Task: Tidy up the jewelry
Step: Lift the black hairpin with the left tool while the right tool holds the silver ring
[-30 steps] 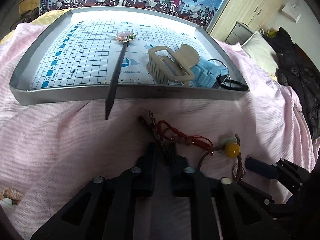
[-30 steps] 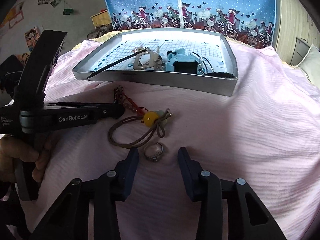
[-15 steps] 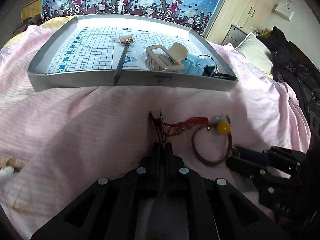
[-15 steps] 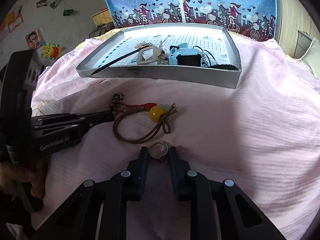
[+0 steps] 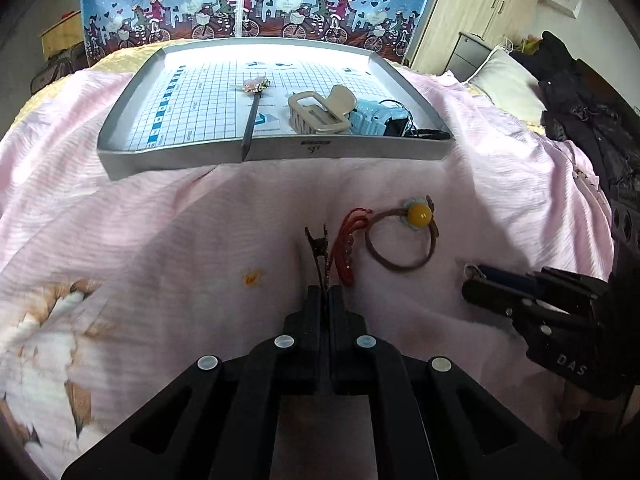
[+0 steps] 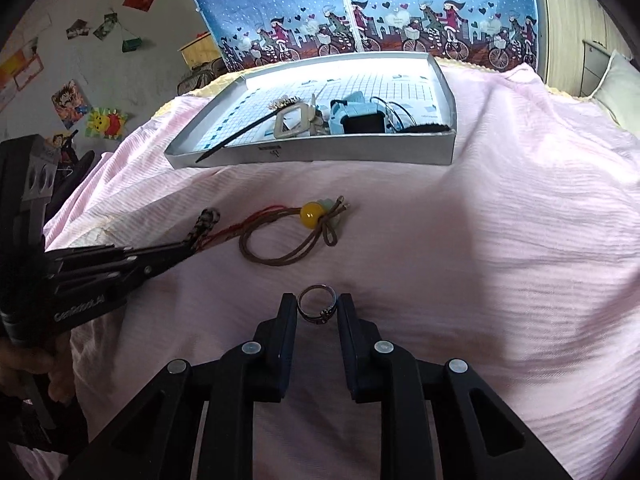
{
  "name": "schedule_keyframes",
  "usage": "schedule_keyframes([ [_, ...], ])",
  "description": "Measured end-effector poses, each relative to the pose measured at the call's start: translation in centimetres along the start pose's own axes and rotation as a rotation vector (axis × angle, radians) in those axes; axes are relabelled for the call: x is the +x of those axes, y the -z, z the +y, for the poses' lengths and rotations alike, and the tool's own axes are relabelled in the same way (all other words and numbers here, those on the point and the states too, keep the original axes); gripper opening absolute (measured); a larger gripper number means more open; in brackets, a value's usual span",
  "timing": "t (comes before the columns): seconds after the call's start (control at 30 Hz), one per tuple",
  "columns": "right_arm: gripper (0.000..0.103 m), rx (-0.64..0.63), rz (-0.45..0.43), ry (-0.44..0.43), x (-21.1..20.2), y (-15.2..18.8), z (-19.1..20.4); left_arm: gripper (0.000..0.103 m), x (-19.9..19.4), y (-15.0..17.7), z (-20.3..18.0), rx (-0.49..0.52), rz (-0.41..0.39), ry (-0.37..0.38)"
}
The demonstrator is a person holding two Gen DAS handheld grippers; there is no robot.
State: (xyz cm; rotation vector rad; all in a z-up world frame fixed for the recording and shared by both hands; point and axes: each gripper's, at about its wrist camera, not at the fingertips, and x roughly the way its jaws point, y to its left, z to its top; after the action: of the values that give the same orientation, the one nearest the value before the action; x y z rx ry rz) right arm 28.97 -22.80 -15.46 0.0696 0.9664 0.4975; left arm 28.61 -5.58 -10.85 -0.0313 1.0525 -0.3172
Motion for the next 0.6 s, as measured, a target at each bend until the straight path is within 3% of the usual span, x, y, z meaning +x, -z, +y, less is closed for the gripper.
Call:
schedule_keyframes([
  [0.33,0.020,0.009,-0.010,-0.022,-0.2,-0.1,0.2,0.001,-1.7,1.6,0.5,-0.026,0.051,0.045],
  [0.6,0.020,-0.020,0.048,-0.034,1.0,0.3,0.9,0.001,-2.1,2.1,0.9,-0.055,0.078,0.079],
])
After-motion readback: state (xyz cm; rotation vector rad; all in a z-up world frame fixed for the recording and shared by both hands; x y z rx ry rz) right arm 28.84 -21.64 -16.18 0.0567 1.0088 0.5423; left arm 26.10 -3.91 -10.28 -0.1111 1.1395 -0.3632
